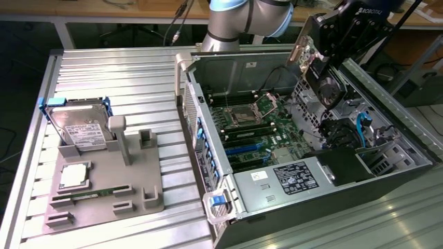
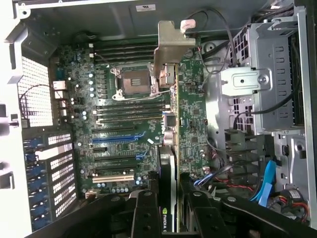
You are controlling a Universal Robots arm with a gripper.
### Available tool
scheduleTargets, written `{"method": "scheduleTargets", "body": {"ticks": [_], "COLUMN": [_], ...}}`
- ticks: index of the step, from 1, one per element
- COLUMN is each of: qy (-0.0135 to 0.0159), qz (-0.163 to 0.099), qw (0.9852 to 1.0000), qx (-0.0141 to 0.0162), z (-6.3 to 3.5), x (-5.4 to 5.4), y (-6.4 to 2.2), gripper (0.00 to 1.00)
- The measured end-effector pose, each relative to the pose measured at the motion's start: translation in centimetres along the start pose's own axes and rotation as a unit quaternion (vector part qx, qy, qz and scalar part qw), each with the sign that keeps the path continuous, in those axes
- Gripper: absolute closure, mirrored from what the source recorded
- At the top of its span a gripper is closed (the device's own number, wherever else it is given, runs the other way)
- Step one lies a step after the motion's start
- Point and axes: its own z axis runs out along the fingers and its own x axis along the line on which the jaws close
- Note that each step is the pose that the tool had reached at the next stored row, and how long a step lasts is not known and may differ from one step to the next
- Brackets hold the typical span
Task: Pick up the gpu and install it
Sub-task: 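Pick up the gpu and move the gpu toward the slot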
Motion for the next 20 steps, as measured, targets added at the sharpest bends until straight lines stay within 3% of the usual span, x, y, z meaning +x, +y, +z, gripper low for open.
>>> {"method": "scheduleTargets", "body": {"ticks": [4, 20], "qy": [0.0000, -0.0001], "qz": [0.000, 0.000], "qw": [1.0000, 1.0000], "qx": [0.0000, 0.0006], "z": [0.01, -0.04], "x": [-0.2, 2.7], "y": [0.01, -0.21], "gripper": [0.73, 0.73]}}
